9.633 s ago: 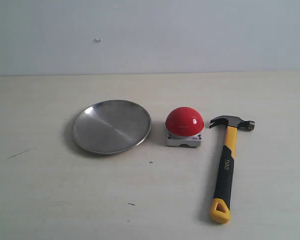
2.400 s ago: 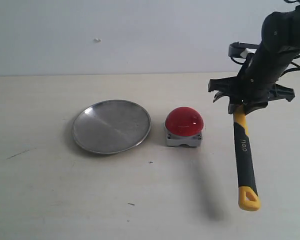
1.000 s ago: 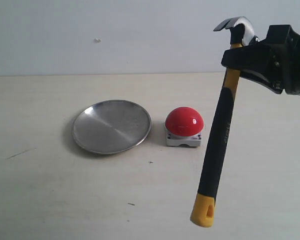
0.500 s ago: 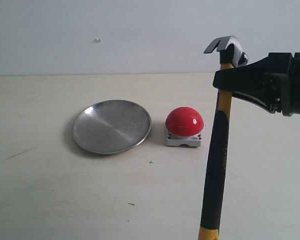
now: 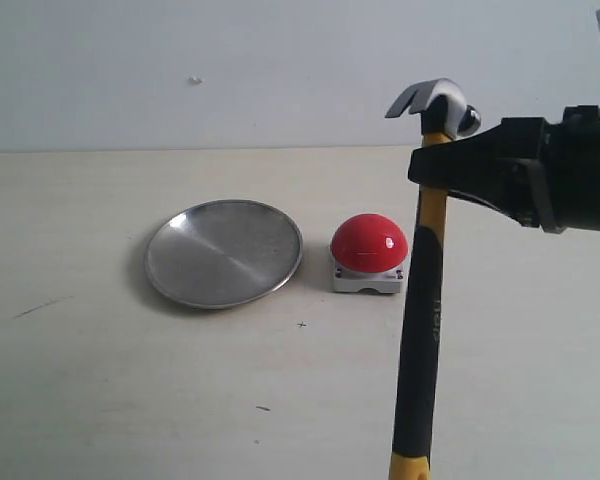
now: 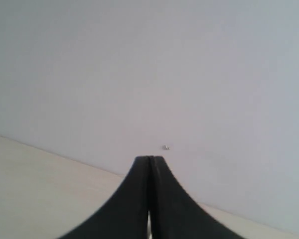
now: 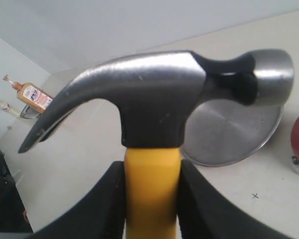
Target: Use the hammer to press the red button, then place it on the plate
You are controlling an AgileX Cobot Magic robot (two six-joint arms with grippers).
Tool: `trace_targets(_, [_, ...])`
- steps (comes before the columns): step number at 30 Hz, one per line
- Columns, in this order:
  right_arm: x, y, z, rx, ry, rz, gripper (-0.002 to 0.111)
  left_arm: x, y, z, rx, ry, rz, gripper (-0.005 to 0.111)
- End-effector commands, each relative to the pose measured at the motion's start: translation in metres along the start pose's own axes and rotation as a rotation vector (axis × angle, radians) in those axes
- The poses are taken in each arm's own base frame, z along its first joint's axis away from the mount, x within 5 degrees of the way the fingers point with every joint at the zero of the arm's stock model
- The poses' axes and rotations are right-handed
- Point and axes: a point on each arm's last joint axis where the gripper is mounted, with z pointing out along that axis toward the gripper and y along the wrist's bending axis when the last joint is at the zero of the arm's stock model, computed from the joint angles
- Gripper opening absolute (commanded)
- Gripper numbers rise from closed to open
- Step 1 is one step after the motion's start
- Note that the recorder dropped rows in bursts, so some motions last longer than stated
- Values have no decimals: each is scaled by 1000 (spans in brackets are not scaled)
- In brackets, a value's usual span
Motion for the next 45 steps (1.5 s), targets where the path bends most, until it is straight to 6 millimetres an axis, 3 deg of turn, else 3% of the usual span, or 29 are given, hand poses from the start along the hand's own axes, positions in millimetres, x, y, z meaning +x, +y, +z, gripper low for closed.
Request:
trace_targets(1, [-15,21,8,-35,-46,-42,0,-2,-1,0,13,-24,-15,0])
trace_targets(8, [-17,34,30,-87,8,-68,0,-4,-2,-1,25,-37,-170,0])
trace_targets(18, [-13,31,71,-105,99,-91,0,-3,-2,-1,19,-28,-165,0])
trace_targets(23, [-26,41,80,-113,73,-132,0,0,-3,-1,34,5,-199,0])
trace_targets(25, [-31,44,80,-123,61,-143,0,5,-9,0,116,83,-187,0])
trace_targets(28, [-32,43,81,-106,54,-144,0,15,-32,1,379,232,-147,0])
trace_targets(32, [-34,34,84,-26,41,-70,0,33,-34,13,382,413,-120,1])
trace_targets(35, [-38,26,87,52,14,-19,0,43,-41,20,451,511,-127,9])
trace_targets(36, [-38,26,90,59,14,-16,0,48,-43,23,467,562,-136,17])
trace_targets(37, [-39,30,93,73,7,-32,0,49,-45,31,468,597,-150,27])
trace_targets(40, [-39,44,103,96,-5,-66,0,48,-56,45,551,632,-175,43])
trace_targets(45, [-34,54,123,181,-20,-77,0,62,-62,80,571,745,-185,52])
